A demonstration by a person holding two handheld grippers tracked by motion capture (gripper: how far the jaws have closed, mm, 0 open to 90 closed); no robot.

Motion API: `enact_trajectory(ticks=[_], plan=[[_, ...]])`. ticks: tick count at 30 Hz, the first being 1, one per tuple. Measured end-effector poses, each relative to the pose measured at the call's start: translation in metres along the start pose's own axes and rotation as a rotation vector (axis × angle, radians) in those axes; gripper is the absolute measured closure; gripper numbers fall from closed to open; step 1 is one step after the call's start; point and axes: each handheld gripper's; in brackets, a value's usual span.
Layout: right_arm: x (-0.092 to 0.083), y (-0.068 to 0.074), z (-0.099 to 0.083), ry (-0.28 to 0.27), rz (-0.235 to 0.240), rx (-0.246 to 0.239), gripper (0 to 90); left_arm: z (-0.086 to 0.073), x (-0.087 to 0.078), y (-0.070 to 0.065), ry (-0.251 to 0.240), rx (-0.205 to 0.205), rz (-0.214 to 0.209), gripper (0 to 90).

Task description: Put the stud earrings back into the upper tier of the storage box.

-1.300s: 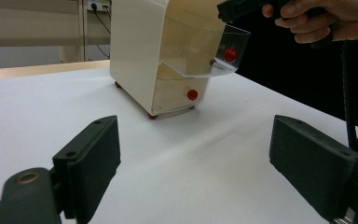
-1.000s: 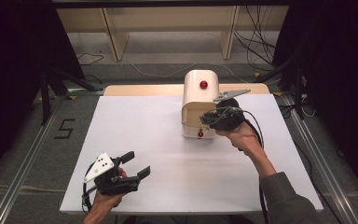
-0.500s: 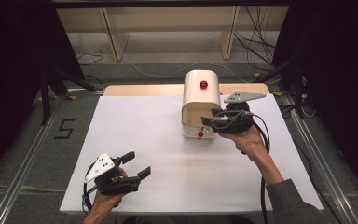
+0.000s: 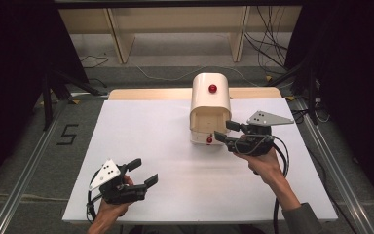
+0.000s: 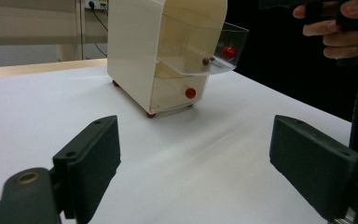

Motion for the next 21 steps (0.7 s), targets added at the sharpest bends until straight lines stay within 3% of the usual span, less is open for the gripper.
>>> enact_trajectory(ticks=[5,11,21], plan=[[-0.005,-0.001,-0.007,-0.022,0.020,-0.003,37.1,0.000,0.000,0.001,0.003,-0.005,0.003,15.9],[-0.008,-0.003,-0.014,-0.039,0.037,0.054,36.2,0.000,-0.001,0.001,-0.001,-0.002,0.000,15.9],[-0.010,-0.002,-0.028,-0.057,0.039,0.033,32.3,0.000,0.000,0.001,0.002,-0.003,-0.004,15.8]])
Point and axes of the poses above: each handheld gripper's, and its own axes: x roughly forward along the jaws, z roughly out of its top, y roughly to its left, and after that the axes turned 9 degrees about x, right-handed
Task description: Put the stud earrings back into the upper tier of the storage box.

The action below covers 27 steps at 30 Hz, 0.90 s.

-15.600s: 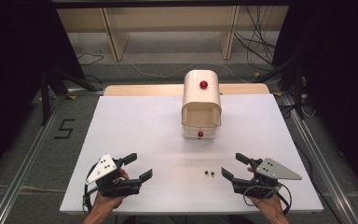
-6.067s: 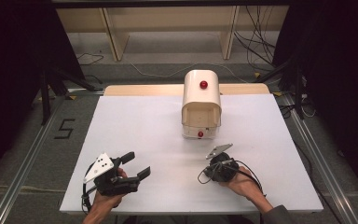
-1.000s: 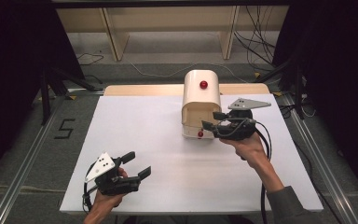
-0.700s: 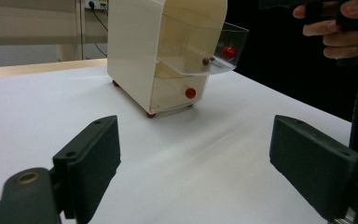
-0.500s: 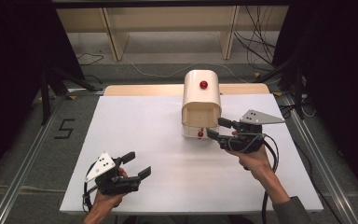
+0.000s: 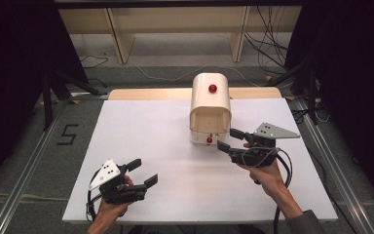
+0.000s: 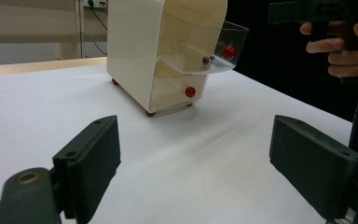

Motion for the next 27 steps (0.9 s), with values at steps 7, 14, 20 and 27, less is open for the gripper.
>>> enact_trajectory(ticks=[7,14,20,27], plan=[[0.000,0.006,-0.006,-0.008,0.016,-0.022,29.8,0.000,0.000,0.000,0.002,0.001,-0.003,15.8],[0.000,0.010,-0.011,-0.012,0.019,-0.044,29.3,0.000,0.001,0.000,0.008,0.000,-0.002,15.8],[-0.005,0.011,-0.016,-0.018,0.018,-0.053,29.3,0.000,0.001,-0.001,0.010,0.002,-0.003,15.8],[-0.009,0.009,-0.025,-0.015,0.013,-0.046,29.0,0.000,0.001,-0.001,0.016,0.003,-0.007,15.8]])
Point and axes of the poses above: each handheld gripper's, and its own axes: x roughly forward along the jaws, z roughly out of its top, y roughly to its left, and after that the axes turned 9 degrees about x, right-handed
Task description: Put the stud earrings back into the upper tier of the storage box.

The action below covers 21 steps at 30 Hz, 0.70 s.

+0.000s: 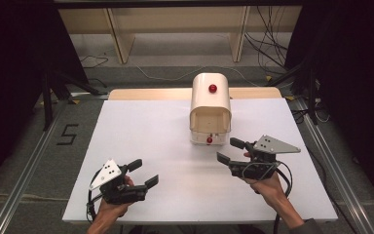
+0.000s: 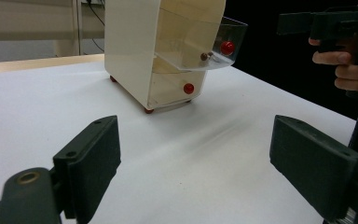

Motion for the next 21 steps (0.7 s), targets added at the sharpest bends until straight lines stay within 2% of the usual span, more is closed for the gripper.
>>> enact_trajectory(ticks=[11,21], plan=[[-0.008,-0.003,-0.021,0.019,-0.003,0.004,26.4,0.000,0.000,0.000,0.003,0.002,-0.001,15.8],[-0.022,-0.006,-0.038,0.033,-0.043,-0.018,23.6,0.000,0.000,0.000,0.008,0.001,-0.003,15.8]])
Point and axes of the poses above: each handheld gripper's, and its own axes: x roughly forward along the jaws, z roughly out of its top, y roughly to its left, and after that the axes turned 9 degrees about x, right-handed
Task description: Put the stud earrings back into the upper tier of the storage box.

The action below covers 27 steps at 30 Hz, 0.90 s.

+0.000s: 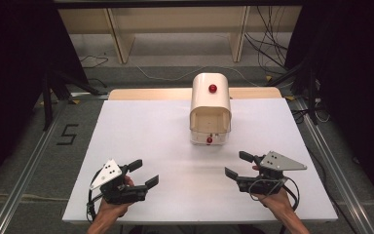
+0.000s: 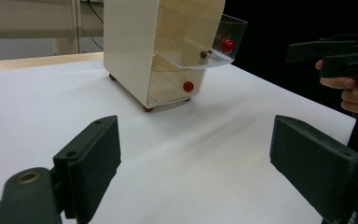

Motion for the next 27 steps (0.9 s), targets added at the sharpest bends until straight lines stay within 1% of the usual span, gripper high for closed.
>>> enact_trajectory(ticks=[6,9,12,16,19,23,27], plan=[[-0.006,-0.003,-0.007,-0.009,-0.018,0.005,23.1,0.000,0.000,0.000,0.003,0.002,-0.005,15.8],[-0.009,-0.007,-0.012,-0.011,-0.033,0.007,23.1,0.000,0.000,0.000,0.005,-0.001,-0.014,15.8],[-0.014,-0.012,-0.016,-0.015,-0.040,0.034,23.0,0.000,0.001,-0.001,0.010,0.003,-0.019,15.7],[-0.020,-0.014,-0.021,-0.015,-0.051,0.044,23.0,-0.001,0.001,-0.001,0.011,0.008,-0.014,15.8],[-0.022,-0.015,-0.025,-0.021,-0.047,0.057,23.0,-0.001,0.001,-0.001,0.012,0.014,-0.017,15.7],[-0.023,-0.016,-0.029,-0.011,-0.051,0.054,23.0,-0.001,0.002,-0.002,0.018,0.021,-0.022,15.7],[-0.023,-0.016,-0.030,-0.007,-0.056,0.046,23.0,-0.001,0.001,-0.002,0.014,0.018,-0.022,15.7]])
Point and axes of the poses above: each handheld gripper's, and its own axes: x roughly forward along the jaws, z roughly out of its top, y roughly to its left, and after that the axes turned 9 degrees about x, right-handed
